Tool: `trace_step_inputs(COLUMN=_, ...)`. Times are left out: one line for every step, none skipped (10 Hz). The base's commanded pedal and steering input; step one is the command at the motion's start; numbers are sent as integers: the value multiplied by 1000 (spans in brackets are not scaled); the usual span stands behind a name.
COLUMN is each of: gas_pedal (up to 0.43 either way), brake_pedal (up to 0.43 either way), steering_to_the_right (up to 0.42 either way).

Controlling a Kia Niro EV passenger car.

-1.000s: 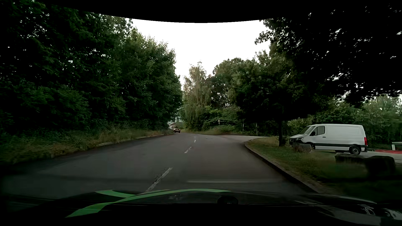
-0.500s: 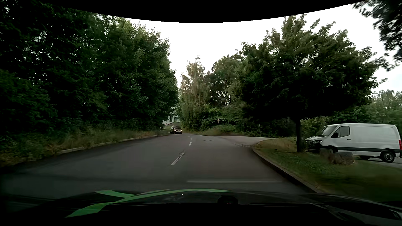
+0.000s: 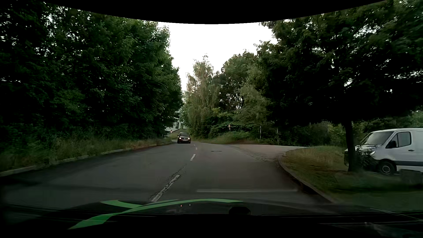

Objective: Follow the waypoints while adhering to traffic rules and regulations

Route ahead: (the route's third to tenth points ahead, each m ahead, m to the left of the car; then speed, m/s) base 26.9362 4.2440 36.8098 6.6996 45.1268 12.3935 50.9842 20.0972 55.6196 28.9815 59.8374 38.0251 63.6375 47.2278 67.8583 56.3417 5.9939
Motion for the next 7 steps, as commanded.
trace_step_inputs(gas_pedal=299, brake_pedal=0, steering_to_the_right=3)
trace_step_inputs(gas_pedal=299, brake_pedal=0, steering_to_the_right=0)
trace_step_inputs(gas_pedal=299, brake_pedal=0, steering_to_the_right=-4)
trace_step_inputs(gas_pedal=299, brake_pedal=0, steering_to_the_right=-4)
trace_step_inputs(gas_pedal=299, brake_pedal=0, steering_to_the_right=-6)
trace_step_inputs(gas_pedal=299, brake_pedal=0, steering_to_the_right=-10)
trace_step_inputs(gas_pedal=299, brake_pedal=0, steering_to_the_right=-16)
